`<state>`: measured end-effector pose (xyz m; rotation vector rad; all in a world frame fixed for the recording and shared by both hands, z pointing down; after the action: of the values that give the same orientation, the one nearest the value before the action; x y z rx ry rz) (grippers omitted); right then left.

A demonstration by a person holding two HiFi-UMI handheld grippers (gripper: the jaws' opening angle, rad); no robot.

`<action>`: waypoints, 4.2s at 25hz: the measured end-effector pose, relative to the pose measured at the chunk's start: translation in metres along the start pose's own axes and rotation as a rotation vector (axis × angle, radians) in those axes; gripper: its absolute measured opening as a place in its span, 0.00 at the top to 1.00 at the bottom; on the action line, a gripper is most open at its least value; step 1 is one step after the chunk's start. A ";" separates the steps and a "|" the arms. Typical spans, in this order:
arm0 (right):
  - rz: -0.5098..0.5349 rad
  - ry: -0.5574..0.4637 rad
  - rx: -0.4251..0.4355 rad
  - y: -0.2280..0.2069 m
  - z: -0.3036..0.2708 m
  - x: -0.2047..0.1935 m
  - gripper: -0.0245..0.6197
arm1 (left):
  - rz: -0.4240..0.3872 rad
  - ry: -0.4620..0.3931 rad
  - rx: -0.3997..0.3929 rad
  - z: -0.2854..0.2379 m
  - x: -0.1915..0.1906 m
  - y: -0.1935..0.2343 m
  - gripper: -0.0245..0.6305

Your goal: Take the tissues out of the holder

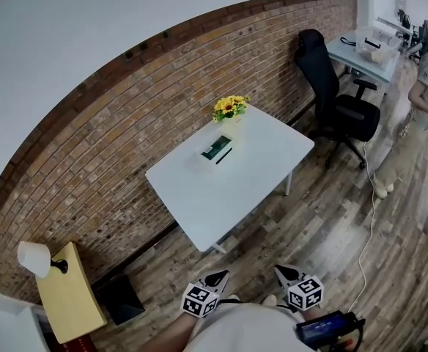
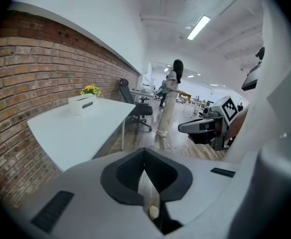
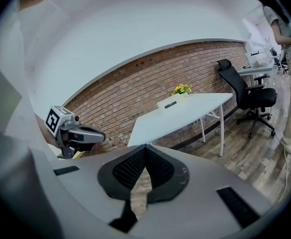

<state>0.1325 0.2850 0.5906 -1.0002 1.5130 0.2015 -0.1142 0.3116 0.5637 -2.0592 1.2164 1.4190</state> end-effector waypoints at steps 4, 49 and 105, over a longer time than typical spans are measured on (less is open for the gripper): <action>-0.015 -0.001 -0.001 -0.008 0.003 -0.001 0.95 | -0.009 0.001 0.004 -0.007 0.006 -0.005 0.95; 0.147 0.136 0.037 -0.076 -0.254 0.110 0.95 | 0.110 -0.068 0.033 -0.114 0.076 0.210 0.95; 0.022 0.189 0.243 -0.238 -0.364 0.178 0.95 | -0.144 0.392 0.130 -0.338 0.220 0.397 0.87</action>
<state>0.0512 -0.1770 0.6194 -0.8253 1.6754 -0.0630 -0.2120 -0.2453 0.5820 -2.3470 1.2339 0.8723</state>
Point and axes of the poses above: the fingertips, and each gripper's own axes: z backward along the fingers, y to its left, x out of its top, the point moved 7 cm from there along z, backward along the fingers, and after that the axes turned 11 degrees about -y, right-handed, at the moved point
